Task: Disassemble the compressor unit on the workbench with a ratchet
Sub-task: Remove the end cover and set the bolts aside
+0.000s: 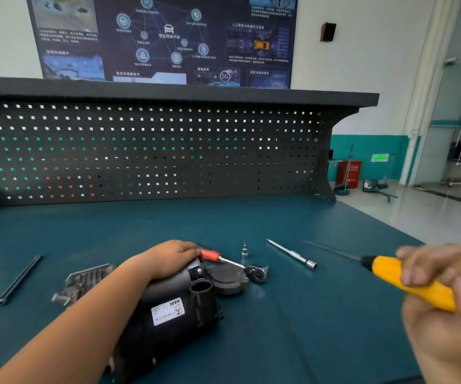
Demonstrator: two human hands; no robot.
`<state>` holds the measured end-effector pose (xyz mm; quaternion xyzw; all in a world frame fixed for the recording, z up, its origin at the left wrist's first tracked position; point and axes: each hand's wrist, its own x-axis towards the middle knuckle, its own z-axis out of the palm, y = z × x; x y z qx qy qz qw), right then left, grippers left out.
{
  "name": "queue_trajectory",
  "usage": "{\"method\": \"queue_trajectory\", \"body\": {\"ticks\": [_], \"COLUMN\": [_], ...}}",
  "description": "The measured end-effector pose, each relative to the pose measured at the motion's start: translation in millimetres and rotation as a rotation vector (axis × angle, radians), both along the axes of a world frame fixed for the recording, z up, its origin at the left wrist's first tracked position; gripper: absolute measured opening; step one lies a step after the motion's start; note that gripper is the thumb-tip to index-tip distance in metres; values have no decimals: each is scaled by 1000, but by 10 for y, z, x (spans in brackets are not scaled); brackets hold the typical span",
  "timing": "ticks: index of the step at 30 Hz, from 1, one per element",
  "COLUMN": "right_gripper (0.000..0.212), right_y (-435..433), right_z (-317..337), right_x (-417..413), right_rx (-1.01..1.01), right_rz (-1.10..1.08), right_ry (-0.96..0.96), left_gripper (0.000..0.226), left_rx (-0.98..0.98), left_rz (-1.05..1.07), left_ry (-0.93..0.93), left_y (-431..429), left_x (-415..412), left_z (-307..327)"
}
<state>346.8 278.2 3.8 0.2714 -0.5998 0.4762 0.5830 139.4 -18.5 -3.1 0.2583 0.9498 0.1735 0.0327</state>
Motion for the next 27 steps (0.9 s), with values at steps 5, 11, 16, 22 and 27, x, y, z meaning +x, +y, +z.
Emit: {"method": "queue_trajectory", "body": {"ticks": [5,11,16,22,27], "right_gripper": [6,25,25,11,19], "right_y": [655,1183,1246,911,436], "right_z": [-96,-692,-859,-616,-439], "right_x": [-197,-421,-422,-486,-710], "right_rx": [-554,-651,-122,354,580], "right_rz": [-61,-193,-299,-546,-765], "right_ry": [-14,-568,-1113,-1271,-1353], "left_gripper": [33,33,32,31,35], "left_rx": [-81,-100,-55,2,138], "left_rz": [30,81,133,132,1], "left_ry": [182,218,166,80,106], "left_y": [25,52,127,129,111], "left_x": [76,131,145,289,652], "left_z": [18,0,-16,4,75]}}
